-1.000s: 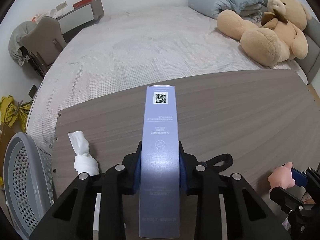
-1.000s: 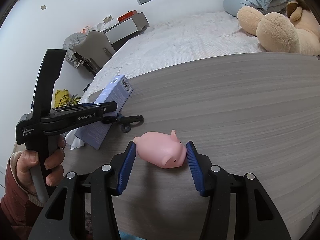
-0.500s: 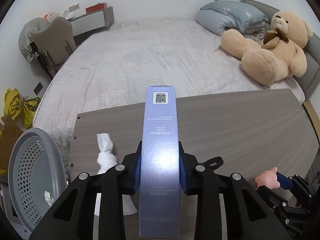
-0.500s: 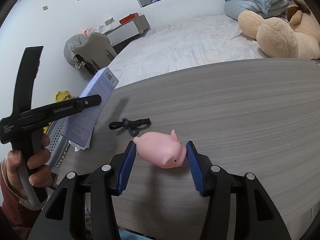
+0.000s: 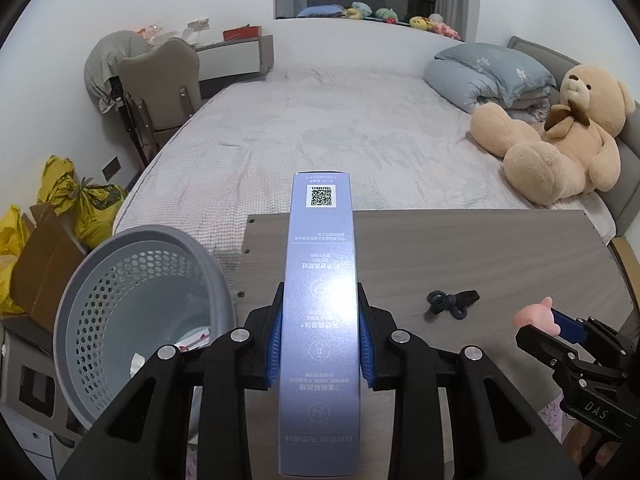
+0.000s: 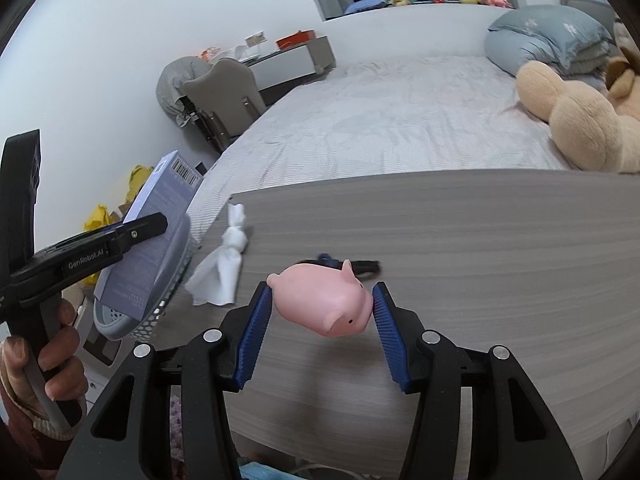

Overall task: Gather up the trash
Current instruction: 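Carry the lavender box and pink pig over the grey basket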

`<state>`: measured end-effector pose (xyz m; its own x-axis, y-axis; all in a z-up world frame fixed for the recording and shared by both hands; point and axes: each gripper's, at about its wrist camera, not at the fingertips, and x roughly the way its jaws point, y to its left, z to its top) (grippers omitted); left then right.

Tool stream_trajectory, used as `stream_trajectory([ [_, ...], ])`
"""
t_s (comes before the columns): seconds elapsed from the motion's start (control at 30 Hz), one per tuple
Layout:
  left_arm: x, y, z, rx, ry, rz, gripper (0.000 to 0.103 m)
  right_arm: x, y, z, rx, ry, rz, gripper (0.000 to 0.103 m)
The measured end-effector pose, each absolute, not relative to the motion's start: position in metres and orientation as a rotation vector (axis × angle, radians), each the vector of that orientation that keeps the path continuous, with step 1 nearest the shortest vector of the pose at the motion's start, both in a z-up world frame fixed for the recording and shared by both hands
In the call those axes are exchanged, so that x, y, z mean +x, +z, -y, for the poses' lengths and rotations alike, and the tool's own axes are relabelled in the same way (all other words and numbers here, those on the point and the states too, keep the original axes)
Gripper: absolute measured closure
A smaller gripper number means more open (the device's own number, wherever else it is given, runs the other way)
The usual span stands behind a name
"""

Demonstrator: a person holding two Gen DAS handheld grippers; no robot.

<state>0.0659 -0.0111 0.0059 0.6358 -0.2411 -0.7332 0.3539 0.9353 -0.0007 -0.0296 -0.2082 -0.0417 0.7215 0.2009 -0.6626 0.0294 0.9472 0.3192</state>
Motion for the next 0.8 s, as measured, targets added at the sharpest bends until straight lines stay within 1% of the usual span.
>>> stream_trajectory([
  [0.43,0.073,-0.012,-0.095,0.072,-0.160,-0.833,0.073,0.017,-0.033,0.117,0.229,0.262,-0.815,0.053],
  [0.8,0.098,-0.026,-0.155,0.013,-0.051,-0.875,0.072,0.079,-0.031,0.033,0.152,0.394,-0.838,0.053],
])
